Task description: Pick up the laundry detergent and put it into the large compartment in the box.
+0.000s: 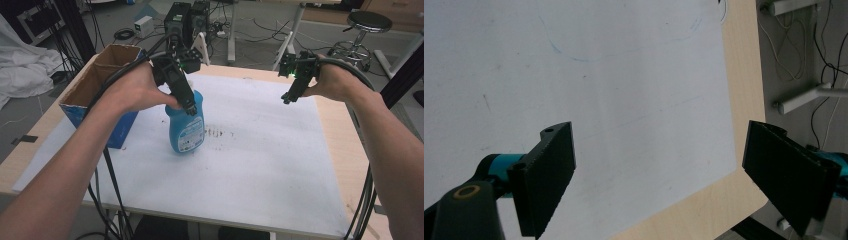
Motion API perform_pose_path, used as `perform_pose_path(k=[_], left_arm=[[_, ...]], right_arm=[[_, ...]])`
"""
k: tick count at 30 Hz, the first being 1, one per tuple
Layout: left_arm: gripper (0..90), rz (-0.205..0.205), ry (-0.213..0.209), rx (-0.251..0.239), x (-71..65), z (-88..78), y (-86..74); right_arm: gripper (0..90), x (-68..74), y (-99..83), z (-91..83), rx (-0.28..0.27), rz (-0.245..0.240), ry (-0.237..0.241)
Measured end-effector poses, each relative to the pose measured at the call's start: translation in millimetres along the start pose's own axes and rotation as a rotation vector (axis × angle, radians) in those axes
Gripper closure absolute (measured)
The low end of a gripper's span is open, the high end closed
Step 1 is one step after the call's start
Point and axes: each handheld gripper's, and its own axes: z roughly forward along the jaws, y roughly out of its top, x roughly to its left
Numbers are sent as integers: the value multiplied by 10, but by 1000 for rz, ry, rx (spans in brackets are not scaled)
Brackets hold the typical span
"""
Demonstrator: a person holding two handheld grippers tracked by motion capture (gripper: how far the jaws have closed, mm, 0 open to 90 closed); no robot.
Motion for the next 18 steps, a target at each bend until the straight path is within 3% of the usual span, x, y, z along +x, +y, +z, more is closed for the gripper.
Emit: perform_pose_path(k=[8,18], left_arm=[[387,18,23,5,117,-312,80],[387,11,38,-11,313,-738,106]], right_arm=[[129,15,20,1,-6,0,-1],[129,5,15,12,-5,0,3]])
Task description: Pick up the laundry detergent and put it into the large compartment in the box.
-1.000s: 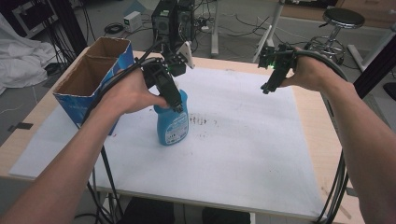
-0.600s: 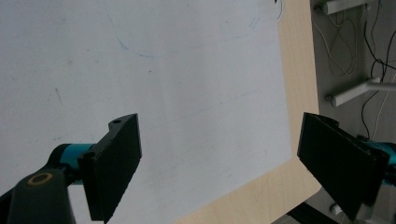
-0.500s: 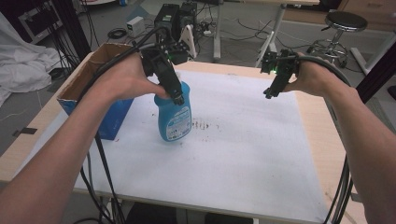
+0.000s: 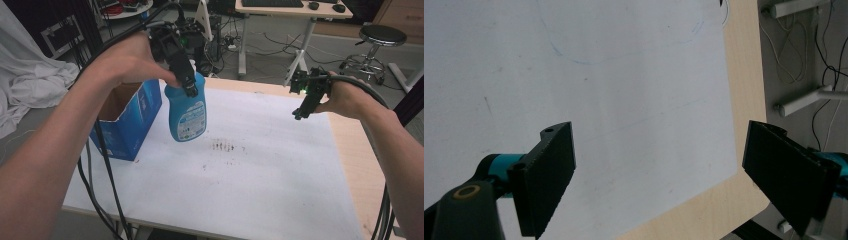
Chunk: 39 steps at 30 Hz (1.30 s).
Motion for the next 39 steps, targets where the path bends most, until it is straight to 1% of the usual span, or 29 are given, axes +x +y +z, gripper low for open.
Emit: perform_pose_path(k=[2,3,4,6,10,11,12,13,14,15,17,19,22,27,30,31,33,34,35,36,37,39], left_arm=[[387,-8,7,-7,54,-98,-8],[387,-8,7,-7,54,-98,-8],[387,-11,12,-12,109,-185,-22],[387,-19,17,-10,177,-265,-37],[387,-34,48,13,290,-420,-47],[388,-34,48,13,290,-420,-47],[388,-42,65,20,366,-524,-68],[388,-42,65,20,366,-524,-68],[388,-50,65,12,416,-601,-92],[388,-51,65,10,443,-646,-108],[388,-66,62,-6,495,-733,-143],[388,-89,62,-26,543,-806,-183],[388,-104,72,-36,612,-904,-245],[387,-115,84,-27,685,-955,-324],[388,-118,83,-15,750,-972,-392],[388,-135,88,-21,803,-990,-446],[388,-135,88,-21,803,-990,-446],[388,-150,101,-21,887,-1041,-531],[388,-153,105,-21,916,-1058,-558],[388,-153,105,-21,916,-1058,-558],[388,-159,107,-22,944,-1071,-584],[388,-162,114,-16,999,-1085,-633]], right_arm=[[129,-3,-5,-4,1,0,1],[129,-3,-5,-4,1,0,1],[129,-4,-9,-5,2,0,1],[129,-9,-27,-17,0,-1,1],[129,-18,-36,-17,-4,5,-4],[129,-19,-37,-18,-3,4,-2],[129,-19,-35,-19,-8,1,1],[129,-19,-35,-19,-8,1,1],[129,-15,-34,-17,-9,2,2],[129,-14,-34,-16,-7,3,2],[129,-14,-34,-13,-6,0,5],[129,-11,-35,-10,-5,-1,4],[129,-7,-40,-5,-5,3,4],[129,2,-41,8,0,9,7],[129,2,-26,15,-8,-10,6],[129,7,-21,13,-8,-12,4],[129,13,-18,13,-8,-5,5],[129,10,-12,18,-10,-14,5],[129,11,-11,22,-10,-15,5],[129,11,-11,22,-10,-15,5],[129,20,-9,22,-4,-5,6],[129,14,-5,34,-8,-16,8]])
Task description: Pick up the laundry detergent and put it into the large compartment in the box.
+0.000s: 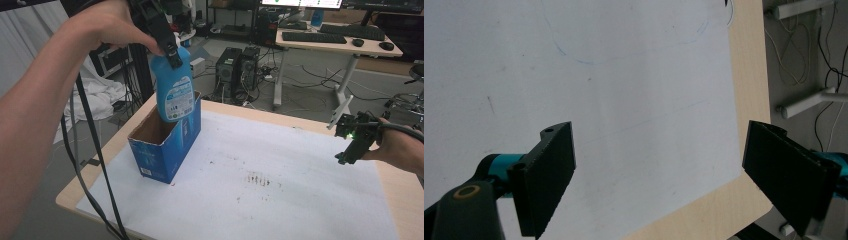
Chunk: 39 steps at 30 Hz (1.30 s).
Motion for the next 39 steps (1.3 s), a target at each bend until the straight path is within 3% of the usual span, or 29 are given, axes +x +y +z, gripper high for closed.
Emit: perform_pose_path(k=[7,14,28,36,39], left_arm=[[388,-7,25,39,182,66,-123],[389,-19,16,30,290,79,-215],[388,-10,8,60,337,310,-307],[388,-7,0,72,345,513,-366],[388,10,-11,79,325,661,-413]], right_arm=[[129,9,15,8,1,-3,1],[129,25,33,15,7,-11,1],[129,56,72,29,7,-30,-1],[129,65,68,33,16,-27,-1],[129,83,90,36,17,-40,-4]])
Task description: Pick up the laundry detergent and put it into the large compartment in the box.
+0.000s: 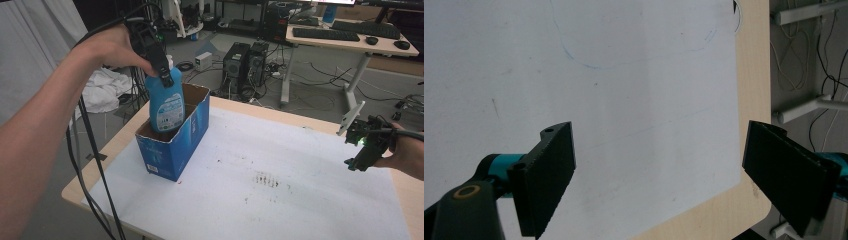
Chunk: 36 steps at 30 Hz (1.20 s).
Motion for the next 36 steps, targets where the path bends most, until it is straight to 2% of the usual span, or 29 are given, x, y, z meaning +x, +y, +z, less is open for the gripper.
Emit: perform_pose_path(k=[6,9,14,24,27,29,36], left_arm=[[388,28,-17,17,-28,184,-39],[388,34,-28,25,-42,340,-73],[387,92,-34,49,-79,548,-116],[387,140,-40,69,-99,812,-167],[387,179,-32,66,-122,899,-188],[387,183,-34,65,-118,939,-197],[387,194,-51,75,-107,1075,-254]], right_arm=[[129,9,19,9,0,-2,0],[129,18,32,12,3,-12,2],[129,39,57,16,2,-24,0],[129,58,77,12,3,-36,-3],[129,75,90,3,1,-37,-5],[129,72,100,-3,-9,-49,-9],[129,79,94,-8,-2,-37,-7]])
